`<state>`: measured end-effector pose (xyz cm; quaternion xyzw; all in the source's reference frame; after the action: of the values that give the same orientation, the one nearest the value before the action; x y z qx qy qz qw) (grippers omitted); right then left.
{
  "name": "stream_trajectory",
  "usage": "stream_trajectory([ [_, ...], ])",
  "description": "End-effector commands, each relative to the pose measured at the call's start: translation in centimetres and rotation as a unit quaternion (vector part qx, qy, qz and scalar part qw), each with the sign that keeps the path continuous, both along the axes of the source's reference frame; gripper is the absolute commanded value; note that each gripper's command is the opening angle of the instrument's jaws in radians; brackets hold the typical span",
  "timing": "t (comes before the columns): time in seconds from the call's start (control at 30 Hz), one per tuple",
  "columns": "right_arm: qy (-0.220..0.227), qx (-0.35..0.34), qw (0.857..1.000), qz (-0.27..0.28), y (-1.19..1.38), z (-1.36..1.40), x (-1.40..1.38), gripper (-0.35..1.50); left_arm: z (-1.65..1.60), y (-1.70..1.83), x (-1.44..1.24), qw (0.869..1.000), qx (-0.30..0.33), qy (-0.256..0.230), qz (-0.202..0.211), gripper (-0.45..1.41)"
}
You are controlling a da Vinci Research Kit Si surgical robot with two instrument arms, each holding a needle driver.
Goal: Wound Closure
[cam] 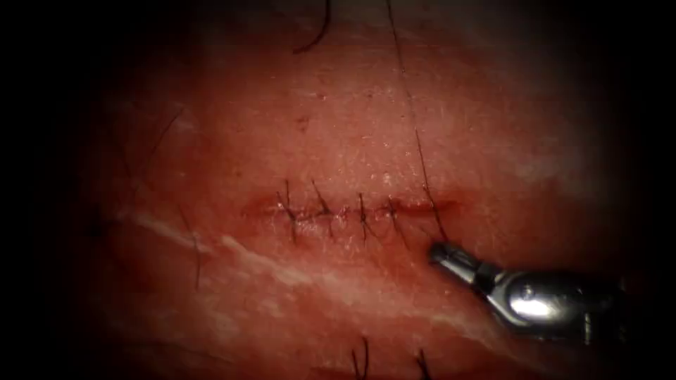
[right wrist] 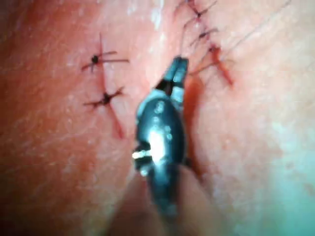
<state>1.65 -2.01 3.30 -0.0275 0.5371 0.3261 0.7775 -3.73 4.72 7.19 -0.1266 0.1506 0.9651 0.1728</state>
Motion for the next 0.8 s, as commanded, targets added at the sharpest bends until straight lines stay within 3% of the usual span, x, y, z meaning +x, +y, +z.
stream_trajectory([
  [0.03, 0.000, 0.002, 1.000, -0.001, -0.16, 0.05, 0.01, -0.35, 0.10, 0.05, -0.04, 1.000, -0.002, 0.002, 0.006, -0.45],
  [0.37, 0.009, -0.003, 1.000, -0.010, -0.37, -0.03, -0.04, -0.35, 0.56, 0.41, 0.13, 1.000, -0.027, 0.005, -0.001, -0.45],
  [0.8, 0.015, -0.011, 1.000, -0.024, -0.59, -0.06, -0.02, -0.35, 0.77, 0.70, 0.23, 0.998, -0.055, 0.008, -0.004, -0.45],
])
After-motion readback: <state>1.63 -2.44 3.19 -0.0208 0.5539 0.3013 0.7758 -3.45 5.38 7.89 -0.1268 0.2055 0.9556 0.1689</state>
